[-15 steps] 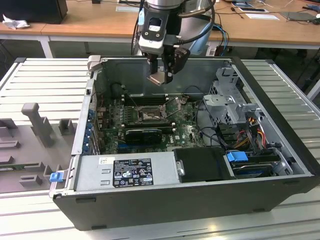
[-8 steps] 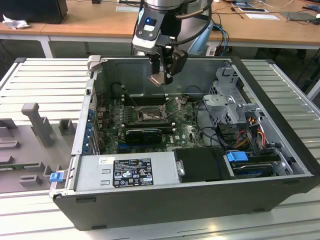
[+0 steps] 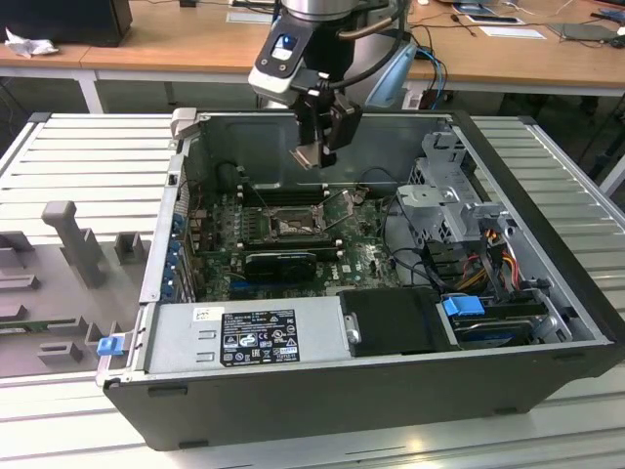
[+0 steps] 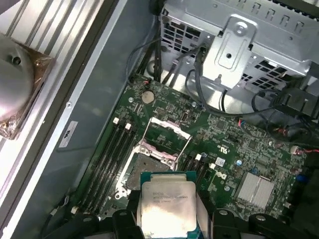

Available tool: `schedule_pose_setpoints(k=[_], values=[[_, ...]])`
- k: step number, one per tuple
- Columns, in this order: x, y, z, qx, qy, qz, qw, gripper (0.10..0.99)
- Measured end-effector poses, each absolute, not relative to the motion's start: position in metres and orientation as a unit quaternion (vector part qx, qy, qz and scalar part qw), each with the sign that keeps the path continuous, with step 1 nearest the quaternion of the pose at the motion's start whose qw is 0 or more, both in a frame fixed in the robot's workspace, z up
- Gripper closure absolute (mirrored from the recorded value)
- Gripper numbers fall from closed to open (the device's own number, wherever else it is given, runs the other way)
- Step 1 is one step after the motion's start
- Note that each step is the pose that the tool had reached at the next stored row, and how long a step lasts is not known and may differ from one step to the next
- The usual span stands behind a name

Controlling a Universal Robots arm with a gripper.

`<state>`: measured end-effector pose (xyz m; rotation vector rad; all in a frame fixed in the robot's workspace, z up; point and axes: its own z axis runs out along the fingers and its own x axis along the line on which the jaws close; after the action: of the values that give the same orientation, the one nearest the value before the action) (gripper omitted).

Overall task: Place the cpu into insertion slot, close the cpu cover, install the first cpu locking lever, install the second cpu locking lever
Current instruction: 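Place the cpu into insertion slot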

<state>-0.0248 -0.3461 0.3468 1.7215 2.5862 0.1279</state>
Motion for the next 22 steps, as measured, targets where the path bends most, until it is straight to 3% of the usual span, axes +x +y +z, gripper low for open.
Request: schedule_pose_setpoints(k=[11,22], values=[[-0.025,-0.346,0.344,0.645,0.763,0.039,0.021,0.557],[-0.025,-0.346,0.327,0.648,0.760,0.039,0.021,0.557]])
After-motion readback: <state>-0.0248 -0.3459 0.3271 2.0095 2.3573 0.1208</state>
